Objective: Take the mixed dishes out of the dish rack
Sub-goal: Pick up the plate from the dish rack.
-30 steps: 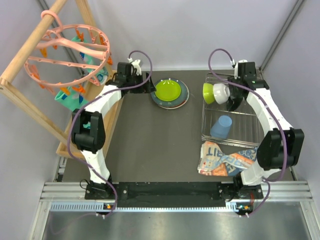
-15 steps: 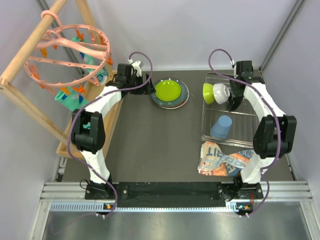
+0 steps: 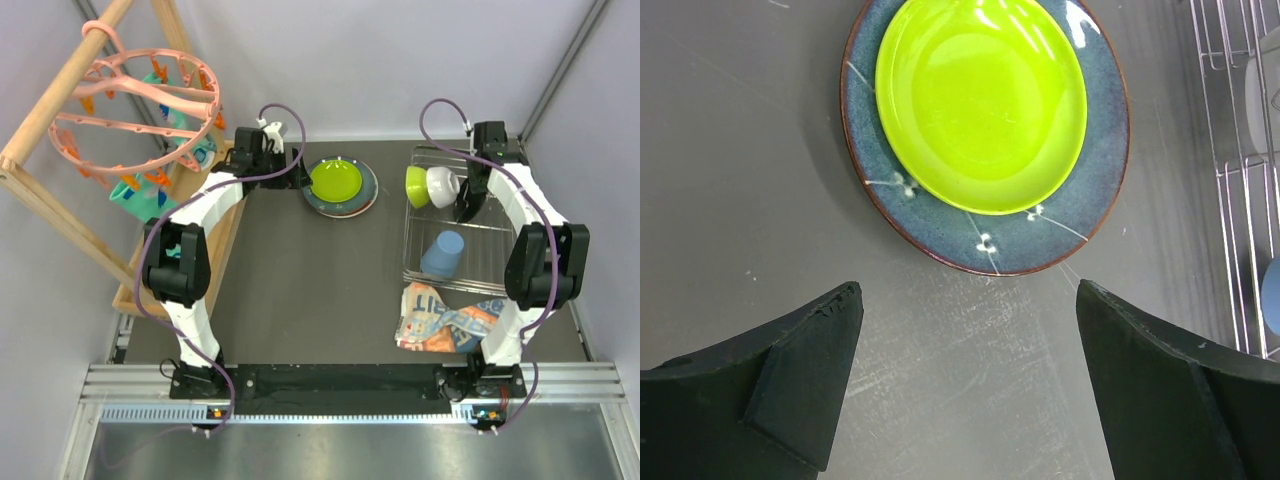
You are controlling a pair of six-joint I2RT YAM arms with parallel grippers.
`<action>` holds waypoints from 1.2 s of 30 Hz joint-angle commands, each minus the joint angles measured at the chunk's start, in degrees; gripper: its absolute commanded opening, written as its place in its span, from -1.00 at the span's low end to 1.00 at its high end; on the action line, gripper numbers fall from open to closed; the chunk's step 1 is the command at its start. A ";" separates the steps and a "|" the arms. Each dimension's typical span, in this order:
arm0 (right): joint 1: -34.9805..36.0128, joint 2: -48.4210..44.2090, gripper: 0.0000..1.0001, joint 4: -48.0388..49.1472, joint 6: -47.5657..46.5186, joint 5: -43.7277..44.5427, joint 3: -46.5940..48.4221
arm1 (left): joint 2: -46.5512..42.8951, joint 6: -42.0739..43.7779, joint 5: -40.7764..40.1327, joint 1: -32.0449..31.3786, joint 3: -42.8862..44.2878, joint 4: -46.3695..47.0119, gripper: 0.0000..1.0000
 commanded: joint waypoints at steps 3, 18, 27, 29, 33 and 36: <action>-0.34 -0.21 -0.60 1.48 0.83 -0.09 3.61 | -2.27 0.34 1.23 0.23 0.08 2.56 0.82; -0.34 -2.06 -0.98 -2.47 2.50 0.09 5.72 | -2.36 0.43 1.67 0.23 -0.36 2.82 0.82; -0.34 -4.52 -1.00 -6.42 3.56 2.63 9.32 | -2.18 -0.27 2.63 0.23 -0.89 3.17 0.82; 0.01 -4.87 -1.00 -7.83 3.29 4.12 10.64 | -2.27 -0.45 2.90 0.23 -0.97 3.26 0.82; 0.19 -5.57 -1.00 -9.15 2.24 6.15 12.66 | -2.71 -0.71 3.43 0.23 -1.59 3.70 0.82; 0.19 -5.92 -1.00 -10.21 1.10 8.08 14.16 | -3.06 -0.89 3.69 0.23 -2.11 3.96 0.82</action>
